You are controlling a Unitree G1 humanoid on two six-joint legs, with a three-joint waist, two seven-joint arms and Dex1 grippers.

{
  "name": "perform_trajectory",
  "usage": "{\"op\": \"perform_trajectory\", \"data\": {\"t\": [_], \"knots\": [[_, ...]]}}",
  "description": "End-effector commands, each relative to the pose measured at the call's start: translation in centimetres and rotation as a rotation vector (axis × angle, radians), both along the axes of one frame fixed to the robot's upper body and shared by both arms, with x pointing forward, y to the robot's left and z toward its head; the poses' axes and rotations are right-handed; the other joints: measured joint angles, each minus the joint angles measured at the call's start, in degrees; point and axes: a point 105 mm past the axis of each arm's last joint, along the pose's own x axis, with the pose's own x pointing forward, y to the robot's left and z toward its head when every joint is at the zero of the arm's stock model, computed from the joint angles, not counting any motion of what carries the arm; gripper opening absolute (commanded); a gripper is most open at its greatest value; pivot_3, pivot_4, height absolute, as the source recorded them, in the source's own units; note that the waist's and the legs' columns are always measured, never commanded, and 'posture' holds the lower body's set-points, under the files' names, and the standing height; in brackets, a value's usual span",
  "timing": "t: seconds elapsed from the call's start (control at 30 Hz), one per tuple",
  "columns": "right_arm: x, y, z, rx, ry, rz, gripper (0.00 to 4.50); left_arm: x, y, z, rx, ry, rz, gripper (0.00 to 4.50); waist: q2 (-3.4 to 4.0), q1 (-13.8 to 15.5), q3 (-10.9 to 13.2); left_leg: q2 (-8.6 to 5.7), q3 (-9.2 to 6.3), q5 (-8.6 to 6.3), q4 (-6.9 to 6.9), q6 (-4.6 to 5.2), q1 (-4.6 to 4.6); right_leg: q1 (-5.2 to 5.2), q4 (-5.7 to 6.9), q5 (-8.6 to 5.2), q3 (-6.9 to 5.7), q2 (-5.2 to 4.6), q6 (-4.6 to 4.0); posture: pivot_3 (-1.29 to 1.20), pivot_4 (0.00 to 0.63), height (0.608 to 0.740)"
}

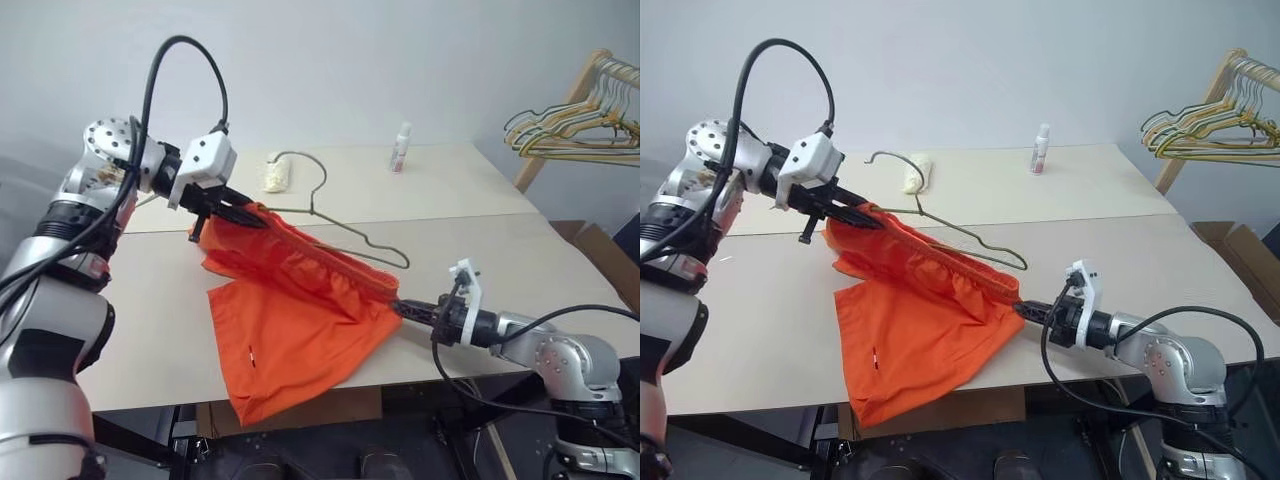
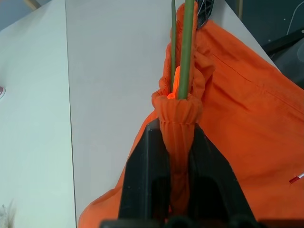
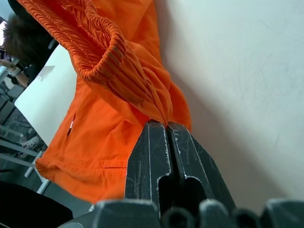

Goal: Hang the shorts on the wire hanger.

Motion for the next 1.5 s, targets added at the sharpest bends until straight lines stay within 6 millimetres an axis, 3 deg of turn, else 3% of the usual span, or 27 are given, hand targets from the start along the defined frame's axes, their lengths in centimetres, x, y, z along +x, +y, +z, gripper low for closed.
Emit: {"op": "perform_trajectory", "data": {"t": [0.03,0.37,0.5,0.67,0.73,0.83,1.07,1.37,1.5], "knots": [[0.8,-1.4,0.4,-0.039,-0.023,-0.044,0.03,-0.3,1.1,1.6,0.006,-0.046,0.016,0.09,0.0,0.0,0.0,0.0,0.0,0.0,0.0,0.0,0.0,0.0,0.0,0.0,0.0,0.0,0.0,-0.02,0.0,0.74],[1.1,-3.1,1.2,-0.076,-0.063,-0.07,0.03,0.3,1.9,0.6,0.091,-0.047,0.052,0.09,0.0,0.97,0.0,0.0,0.0,0.0,0.01,0.0,-0.01,0.0,-0.01,-0.01,0.0,0.0,0.0,-0.02,0.0,0.74],[0.4,-2.8,2.8,-0.194,-0.202,-0.007,0.03,1.4,1.9,-0.1,0.126,-0.068,0.089,0.09,0.0,1.37,0.0,-0.1,0.02,0.0,0.08,0.01,-0.04,0.02,-0.02,-0.03,-0.02,-0.01,0.04,-0.02,0.0,0.74],[0.4,-2.6,6.2,-0.446,-0.458,0.078,0.03,1.7,1.0,-0.3,0.123,-0.095,0.071,0.09,-0.01,1.13,0.01,-0.09,0.02,-0.05,0.24,0.09,-0.24,-0.07,-0.05,-0.04,-0.04,-0.01,0.07,-0.04,0.0,0.74],[0.6,-2.3,7.4,-0.555,-0.54,0.117,0.03,2.1,0.2,0.1,0.101,-0.123,0.079,0.09,-0.01,1.09,0.01,-0.08,0.03,-0.06,0.24,0.1,-0.23,-0.07,-0.05,-0.05,-0.04,0.0,0.07,-0.04,0.0,0.74],[1.6,-2.3,10.8,-0.695,-0.669,0.137,0.03,3.0,-1.4,1.5,0.043,-0.2,0.104,0.09,-0.01,1.09,0.02,-0.06,0.06,-0.06,0.26,0.1,-0.17,-0.03,-0.11,-0.05,-0.02,0.0,0.07,-0.05,0.0,0.74],[2.0,-1.2,15.7,-0.833,-0.863,0.206,0.03,3.9,-2.3,1.5,0.048,-0.283,0.132,0.09,-0.01,1.04,0.03,-0.04,0.08,-0.1,0.25,0.16,-0.3,-0.12,-0.13,-0.05,-0.03,-0.06,0.07,-0.05,0.0,0.74],[2.4,1.0,17.3,-0.867,-1.016,0.242,0.03,4.4,-3.3,1.2,0.004,-0.303,0.153,0.09,-0.01,1.16,0.03,-0.04,0.08,-0.1,0.28,0.16,-0.3,-0.12,-0.08,-0.05,-0.03,-0.08,0.07,-0.05,0.0,0.74],[3.0,1.3,16.6,-0.918,-1.063,0.26,0.03,4.3,-4.1,1.8,-0.06,-0.303,0.137,0.09,-0.01,1.19,0.03,-0.04,0.07,-0.1,0.29,0.16,-0.3,-0.12,-0.07,-0.05,-0.03,-0.09,0.08,-0.05,0.0,0.74]]}}
